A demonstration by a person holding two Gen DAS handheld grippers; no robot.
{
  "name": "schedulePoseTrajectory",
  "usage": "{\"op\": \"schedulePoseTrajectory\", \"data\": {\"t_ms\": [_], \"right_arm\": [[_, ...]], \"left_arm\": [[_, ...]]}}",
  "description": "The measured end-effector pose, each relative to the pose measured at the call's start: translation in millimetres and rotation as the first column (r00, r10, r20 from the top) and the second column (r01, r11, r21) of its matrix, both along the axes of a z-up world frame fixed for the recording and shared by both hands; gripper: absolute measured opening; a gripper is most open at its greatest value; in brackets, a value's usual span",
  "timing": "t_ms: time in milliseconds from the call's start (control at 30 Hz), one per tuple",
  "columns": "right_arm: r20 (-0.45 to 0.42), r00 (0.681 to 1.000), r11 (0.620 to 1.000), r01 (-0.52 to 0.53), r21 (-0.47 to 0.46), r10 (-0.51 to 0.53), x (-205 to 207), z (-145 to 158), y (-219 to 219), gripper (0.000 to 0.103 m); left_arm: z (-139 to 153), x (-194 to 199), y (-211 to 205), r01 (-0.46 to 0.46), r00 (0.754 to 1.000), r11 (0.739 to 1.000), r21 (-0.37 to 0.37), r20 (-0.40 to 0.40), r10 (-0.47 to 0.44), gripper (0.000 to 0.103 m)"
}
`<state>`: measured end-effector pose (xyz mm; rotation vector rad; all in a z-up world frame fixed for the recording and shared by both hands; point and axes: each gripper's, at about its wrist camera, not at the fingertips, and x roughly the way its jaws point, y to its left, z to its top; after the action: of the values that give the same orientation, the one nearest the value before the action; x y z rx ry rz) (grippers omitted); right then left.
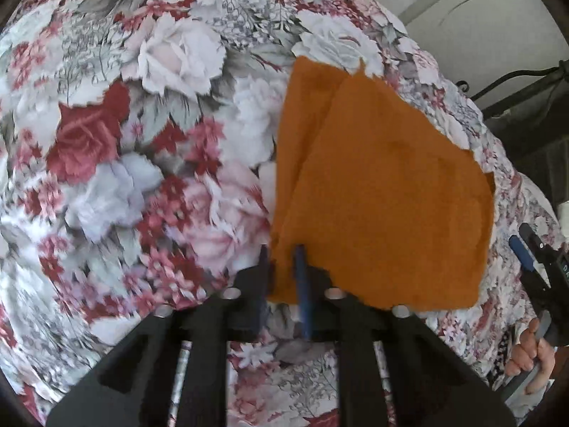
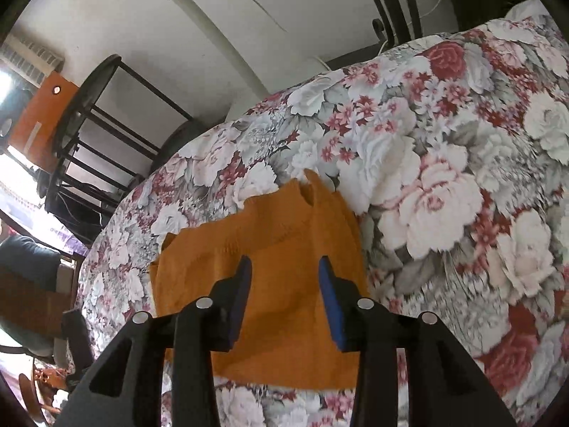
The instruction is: Fold small clothes
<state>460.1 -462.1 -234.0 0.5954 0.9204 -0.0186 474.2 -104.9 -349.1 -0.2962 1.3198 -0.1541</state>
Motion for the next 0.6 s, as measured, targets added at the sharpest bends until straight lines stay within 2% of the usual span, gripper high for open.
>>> {"op": "schedulePoseTrajectory", "data": {"t_ms": [100,133,200,233,267,333,367,400,433,500,600], "right_arm": [[-0.010,1.000,1.000,0.007,0.009,-0.007,-12,1,-1,0.039],[-0.013,1.000,1.000,0.010,0.009,-0.010,-15,1,-1,0.040],[-0.022,1.000,1.000,0.012,0.002,-0.012,-17,-2,-2,0.040],[-0.031,0.999,1.000,0.015,-0.004,-0.015,-16,-4,-4,0.041],[-0.047,0.999,1.000,0.025,-0.008,-0.025,-16,-8,-6,0.041],[-0.068,0.997,0.999,0.038,0.009,-0.037,-16,-14,-9,0.041],[-0.070,0.997,0.999,0.036,0.018,-0.034,-17,-15,-9,0.041],[-0.067,0.997,0.999,0.033,0.017,-0.031,-16,-15,-10,0.041],[-0.058,0.998,1.000,0.026,0.012,-0.025,-15,-14,-9,0.041],[-0.041,0.999,1.000,0.004,0.015,-0.004,-11,-13,-5,0.041],[-0.033,0.998,0.999,-0.046,0.019,0.047,0,-14,9,0.038]], "left_arm": [[13,-16,-7,0.038,0.997,0.997,0.063,0.061,-0.042,0.008],[10,-25,-9,0.049,0.998,0.994,0.099,0.043,-0.053,0.006],[-12,-37,-3,0.025,0.998,0.992,0.126,-0.058,-0.017,0.004],[-28,-42,3,0.000,0.992,0.993,0.117,-0.125,0.015,0.003],[-33,-44,8,-0.022,0.990,0.995,0.099,-0.139,0.036,0.003],[-18,-43,14,-0.051,0.994,0.997,0.064,-0.093,0.056,0.005],[-8,-43,17,-0.072,0.995,0.994,0.081,-0.060,0.077,0.006],[7,-44,21,-0.108,0.994,0.988,0.114,-0.004,0.110,0.016],[22,-44,23,-0.131,0.990,0.984,0.120,0.058,0.125,0.033],[42,-41,19,-0.138,0.982,0.986,0.095,0.147,0.123,0.048],[51,-23,-15,-0.024,0.979,0.995,0.093,0.206,0.004,0.053]]}}
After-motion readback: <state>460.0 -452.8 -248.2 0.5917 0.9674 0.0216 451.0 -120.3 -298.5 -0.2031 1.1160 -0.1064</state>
